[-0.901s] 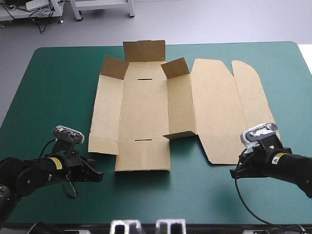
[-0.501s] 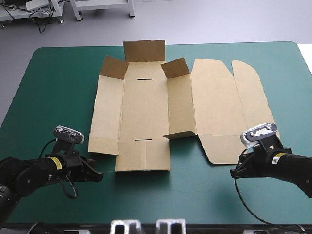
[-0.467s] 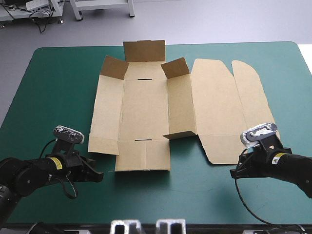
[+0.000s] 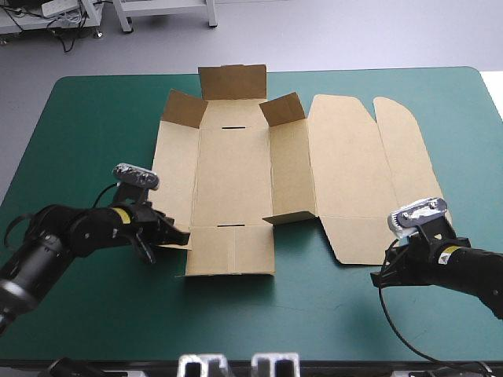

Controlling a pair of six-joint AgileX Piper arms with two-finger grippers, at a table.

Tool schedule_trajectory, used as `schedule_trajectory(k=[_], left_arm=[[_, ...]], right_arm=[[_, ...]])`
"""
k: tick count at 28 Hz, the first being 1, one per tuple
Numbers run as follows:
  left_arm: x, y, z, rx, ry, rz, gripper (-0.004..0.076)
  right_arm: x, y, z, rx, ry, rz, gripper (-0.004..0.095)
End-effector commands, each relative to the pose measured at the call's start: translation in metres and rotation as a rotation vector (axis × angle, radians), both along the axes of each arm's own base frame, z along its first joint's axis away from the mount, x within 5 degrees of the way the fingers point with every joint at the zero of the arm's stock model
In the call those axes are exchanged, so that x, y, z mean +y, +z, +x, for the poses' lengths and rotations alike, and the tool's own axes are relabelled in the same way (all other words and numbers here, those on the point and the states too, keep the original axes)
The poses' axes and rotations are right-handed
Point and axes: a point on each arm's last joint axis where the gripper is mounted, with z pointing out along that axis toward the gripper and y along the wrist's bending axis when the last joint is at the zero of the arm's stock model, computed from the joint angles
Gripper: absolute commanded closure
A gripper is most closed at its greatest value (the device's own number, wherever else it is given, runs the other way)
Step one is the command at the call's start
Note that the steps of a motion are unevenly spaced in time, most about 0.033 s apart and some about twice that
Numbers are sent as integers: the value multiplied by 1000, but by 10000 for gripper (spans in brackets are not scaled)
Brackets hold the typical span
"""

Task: Fold the box

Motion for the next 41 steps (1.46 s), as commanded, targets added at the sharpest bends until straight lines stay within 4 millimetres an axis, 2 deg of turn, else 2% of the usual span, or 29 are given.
schedule_trajectory(k=[1,5,9,12,14,16,20,24,27,28,34,36,41], left_arm=[[-14,16,34,-80,-5,-28,733],[-27,20,65,-55,-42,8,717],[-20,27,93,-11,-54,46,715],[3,33,112,35,-1,3,712],[21,36,118,66,15,-76,710],[43,39,119,77,11,-167,710],[84,40,108,172,-7,-266,710],[131,39,107,159,150,-292,704],[148,37,109,145,195,-348,636],[151,34,111,147,201,-355,585],[156,4,128,239,205,-399,295],[148,-13,136,303,177,-411,262],[126,-50,149,415,101,-434,261]], right_arm=[[1,11,2,-73,-7,27,928],[1,11,2,-73,-7,27,928],[1,11,3,-74,-7,28,928],[1,11,3,-74,-7,28,928],[1,11,3,-74,-7,28,928],[1,11,3,-74,-7,28,928],[1,11,3,-76,-8,28,928],[1,11,3,-76,-8,28,928],[1,11,3,-76,-8,30,928],[1,11,3,-76,-8,30,928],[1,12,4,-96,-13,36,928],[2,13,5,-106,-16,48,928],[2,13,5,-105,-16,50,928]])
